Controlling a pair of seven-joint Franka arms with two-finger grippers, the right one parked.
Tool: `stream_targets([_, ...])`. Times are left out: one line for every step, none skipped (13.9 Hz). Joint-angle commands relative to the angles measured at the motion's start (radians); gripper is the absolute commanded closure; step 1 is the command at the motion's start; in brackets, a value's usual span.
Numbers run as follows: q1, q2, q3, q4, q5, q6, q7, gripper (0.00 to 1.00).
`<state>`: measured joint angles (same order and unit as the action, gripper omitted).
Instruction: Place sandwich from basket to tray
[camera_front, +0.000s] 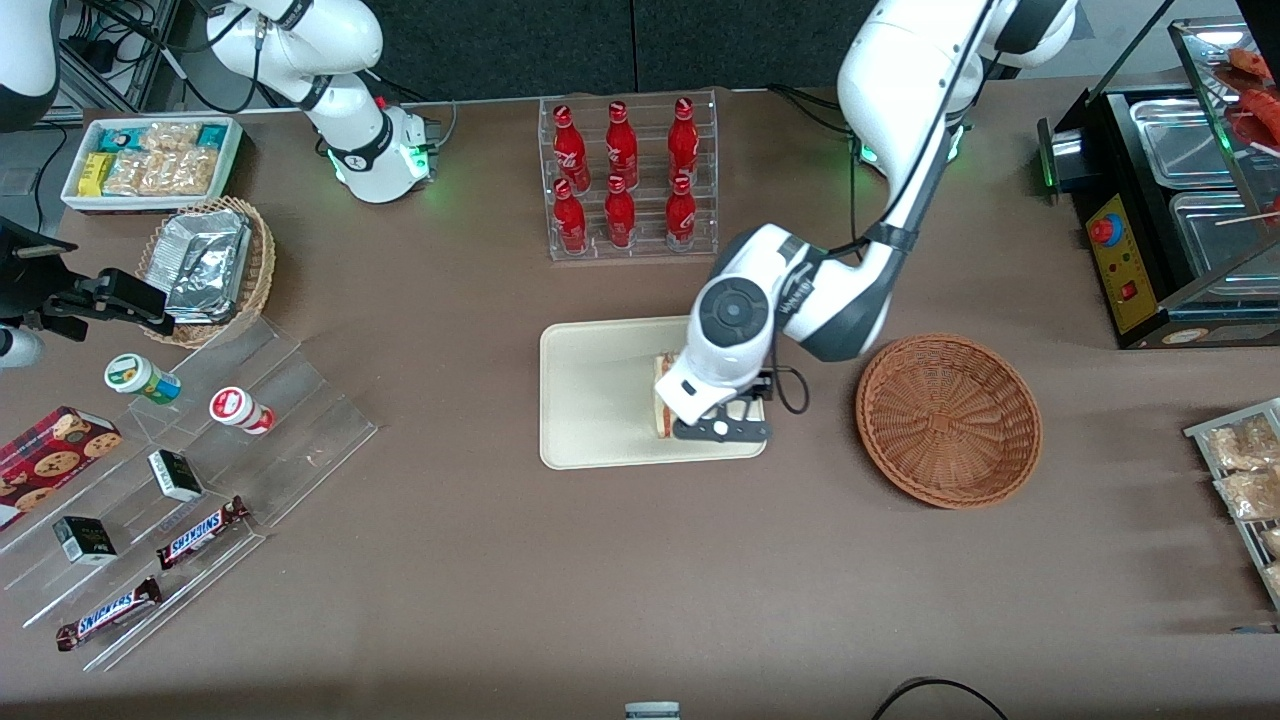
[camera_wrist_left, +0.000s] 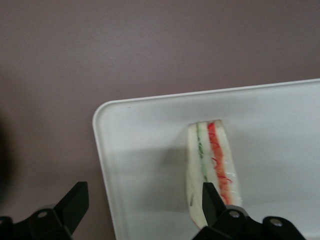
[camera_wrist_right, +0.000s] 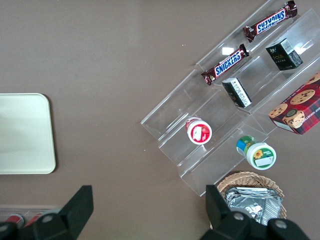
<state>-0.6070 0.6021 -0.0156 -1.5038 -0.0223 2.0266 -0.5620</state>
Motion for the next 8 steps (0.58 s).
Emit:
stream_targets([0.051,-0.054,0.003,-0.015,0.005,-0.028,0.026,0.00])
stream_targets([0.071,-0.076,0.002,-0.029,0.001,-0.026,0.062,0.00])
stream_targets([0.097,-0.093,0.002,-0.036,-0.005,-0.029,0.089,0.00])
stream_targets([0.114,-0.106,0.002,-0.041,-0.010,-0.034,0.093,0.00])
stream_targets([0.133,-0.119,0.002,-0.047,-0.010,-0.040,0.097,0.00])
stream_targets([0.154,-0.131,0.002,-0.053,-0.011,-0.043,0.120,0.00])
stream_targets([0.170,-0.142,0.002,-0.064,-0.011,-0.048,0.137,0.00])
stream_targets([0.190,-0.156,0.002,-0.078,-0.011,-0.048,0.149,0.00])
